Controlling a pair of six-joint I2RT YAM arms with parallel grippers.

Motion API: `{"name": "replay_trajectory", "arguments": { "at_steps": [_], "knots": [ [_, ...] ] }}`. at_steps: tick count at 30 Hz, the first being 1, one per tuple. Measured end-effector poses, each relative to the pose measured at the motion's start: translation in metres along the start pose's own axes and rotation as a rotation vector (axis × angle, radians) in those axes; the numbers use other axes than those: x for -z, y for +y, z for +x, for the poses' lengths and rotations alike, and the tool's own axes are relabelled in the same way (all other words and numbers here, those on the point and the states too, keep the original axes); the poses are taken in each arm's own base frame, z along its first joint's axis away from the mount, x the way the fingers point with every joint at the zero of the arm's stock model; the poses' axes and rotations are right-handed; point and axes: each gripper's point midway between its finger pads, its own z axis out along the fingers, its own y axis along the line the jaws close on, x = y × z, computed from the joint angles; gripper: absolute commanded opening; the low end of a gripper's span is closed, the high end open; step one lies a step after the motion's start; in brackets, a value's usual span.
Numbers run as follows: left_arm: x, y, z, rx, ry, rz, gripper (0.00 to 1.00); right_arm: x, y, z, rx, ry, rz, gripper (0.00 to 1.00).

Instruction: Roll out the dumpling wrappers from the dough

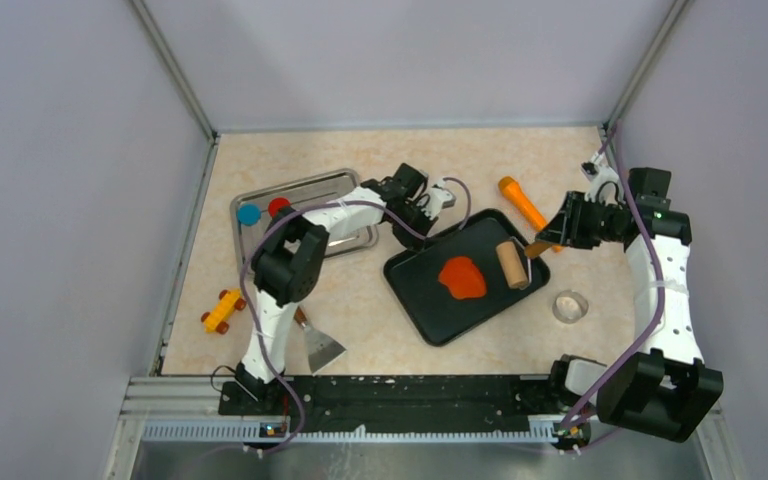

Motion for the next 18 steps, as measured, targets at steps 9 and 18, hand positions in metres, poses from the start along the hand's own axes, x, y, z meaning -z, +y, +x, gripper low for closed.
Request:
{"name": "replay_trajectory", "arguments": {
  "at_steps": [9,18],
  "knots": [
    [0.061,-0.021,0.085,0.418,0.107,-0.081,0.00,-0.002,-0.005,-0.002,-0.026,-0.012,0.026,0.00],
    [0.045,-0.057,0.068,0.710,0.061,-0.126,0.11,-0.020,-0.012,0.004,-0.103,-0.015,0.007,0.00]
  ]
}}
